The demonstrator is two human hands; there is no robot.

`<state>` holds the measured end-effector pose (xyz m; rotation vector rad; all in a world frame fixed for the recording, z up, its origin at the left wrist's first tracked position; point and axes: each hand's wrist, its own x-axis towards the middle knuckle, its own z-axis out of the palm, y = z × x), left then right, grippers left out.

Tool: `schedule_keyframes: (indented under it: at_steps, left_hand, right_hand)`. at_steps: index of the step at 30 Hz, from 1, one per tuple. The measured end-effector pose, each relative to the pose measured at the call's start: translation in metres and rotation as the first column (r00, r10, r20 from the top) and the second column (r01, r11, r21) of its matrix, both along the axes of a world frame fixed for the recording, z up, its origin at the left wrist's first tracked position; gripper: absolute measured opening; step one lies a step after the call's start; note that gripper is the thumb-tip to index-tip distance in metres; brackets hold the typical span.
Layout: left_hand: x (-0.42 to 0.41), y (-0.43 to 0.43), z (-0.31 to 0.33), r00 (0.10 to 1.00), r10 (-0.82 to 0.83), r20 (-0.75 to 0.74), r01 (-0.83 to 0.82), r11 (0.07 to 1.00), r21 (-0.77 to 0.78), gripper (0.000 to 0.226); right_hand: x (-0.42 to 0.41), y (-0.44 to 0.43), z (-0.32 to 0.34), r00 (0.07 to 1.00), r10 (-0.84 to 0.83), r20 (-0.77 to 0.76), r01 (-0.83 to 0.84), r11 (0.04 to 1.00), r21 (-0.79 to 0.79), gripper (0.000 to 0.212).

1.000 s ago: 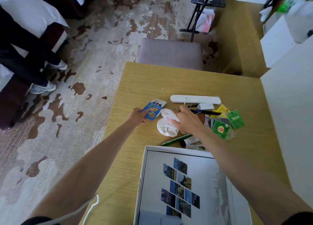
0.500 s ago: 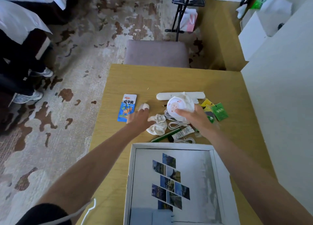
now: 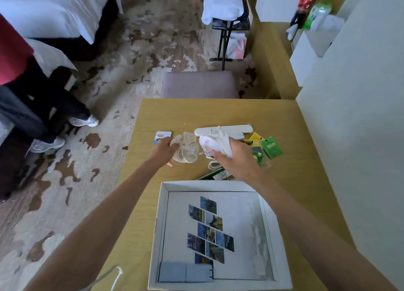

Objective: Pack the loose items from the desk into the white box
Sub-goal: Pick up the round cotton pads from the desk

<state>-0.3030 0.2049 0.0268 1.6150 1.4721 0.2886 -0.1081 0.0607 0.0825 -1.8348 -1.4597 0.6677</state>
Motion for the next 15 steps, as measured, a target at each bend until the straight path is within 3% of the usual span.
schedule_keyframes:
  at_steps: [4, 8, 11, 13, 15]
  left_hand:
    - [-0.023, -0.038, 0.054, 0.978, 0.08, 0.191, -0.099, 0.991, 0.091, 0.014]
    - [-0.041, -0.107, 0.086, 0.931, 0.128, 0.343, -0.127, 0.992, -0.024, 0.013]
    - [-0.054, -0.154, 0.093, 0.834, 0.222, 0.505, -0.126, 0.968, -0.218, 0.034]
    - [-0.064, -0.176, 0.091, 0.779, 0.305, 0.548, -0.13, 0.933, -0.336, 0.054]
    - [-0.073, -0.192, 0.087, 0.78, 0.31, 0.543, -0.118, 0.926, -0.359, 0.063]
  right_hand:
    - [-0.025, -0.013, 0.02, 0.939, 0.074, 0.337, -0.19, 0.926, 0.326, 0.024]
    - [-0.05, -0.025, 0.031, 0.821, 0.113, 0.56, -0.473, 0.684, 0.555, 0.011]
    - [-0.064, -0.038, 0.025, 0.745, 0.243, 0.622, -0.621, 0.592, 0.513, 0.016]
    - [-0.07, -0.05, 0.016, 0.717, 0.366, 0.593, -0.674, 0.58, 0.457, 0.02]
    - [-0.074, -0.063, 0.008, 0.679, 0.505, 0.533, -0.724, 0.579, 0.375, 0.028]
